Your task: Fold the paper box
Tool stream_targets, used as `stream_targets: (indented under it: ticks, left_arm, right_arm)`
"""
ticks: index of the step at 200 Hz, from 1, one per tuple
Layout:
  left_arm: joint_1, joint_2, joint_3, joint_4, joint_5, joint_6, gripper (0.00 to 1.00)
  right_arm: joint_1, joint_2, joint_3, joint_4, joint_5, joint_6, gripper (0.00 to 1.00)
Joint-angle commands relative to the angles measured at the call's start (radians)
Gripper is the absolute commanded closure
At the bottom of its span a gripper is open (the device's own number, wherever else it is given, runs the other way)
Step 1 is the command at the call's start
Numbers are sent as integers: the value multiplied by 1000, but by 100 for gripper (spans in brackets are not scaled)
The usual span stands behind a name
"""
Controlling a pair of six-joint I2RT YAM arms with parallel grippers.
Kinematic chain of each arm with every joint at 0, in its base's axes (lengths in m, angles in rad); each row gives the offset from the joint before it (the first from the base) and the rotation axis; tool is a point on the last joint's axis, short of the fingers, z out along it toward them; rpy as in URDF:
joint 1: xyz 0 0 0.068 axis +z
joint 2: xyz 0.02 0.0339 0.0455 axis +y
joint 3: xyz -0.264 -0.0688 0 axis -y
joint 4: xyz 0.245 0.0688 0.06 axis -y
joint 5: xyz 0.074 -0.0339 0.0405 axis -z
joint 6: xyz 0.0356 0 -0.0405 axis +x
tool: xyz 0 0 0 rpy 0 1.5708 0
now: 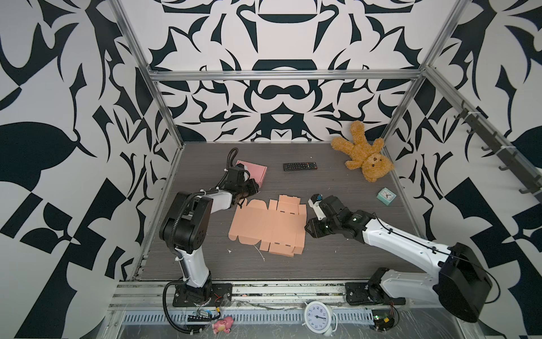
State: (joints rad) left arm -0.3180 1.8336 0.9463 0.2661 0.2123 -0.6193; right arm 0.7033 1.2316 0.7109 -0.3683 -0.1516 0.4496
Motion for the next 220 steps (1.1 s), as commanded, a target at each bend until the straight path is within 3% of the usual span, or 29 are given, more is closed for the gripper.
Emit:
stream_targets:
  ticks: [1,99,164,220]
  left_arm:
    - [8,46,45,29,-12,-24,87]
    - [10,120,117,63,4,-60,84]
    - [8,-145,-69,37,128,-46,73]
    - [-2,-452,-294,-26,209,-27,67]
  right_arm:
    - [-6,-2,4,38,-19,15,54]
    - [-27,-46,-30,25,-14,22,53]
    - [-31,2,-41,97,-47,50,39]
    - [-55,86,-62,207,-101,99,38]
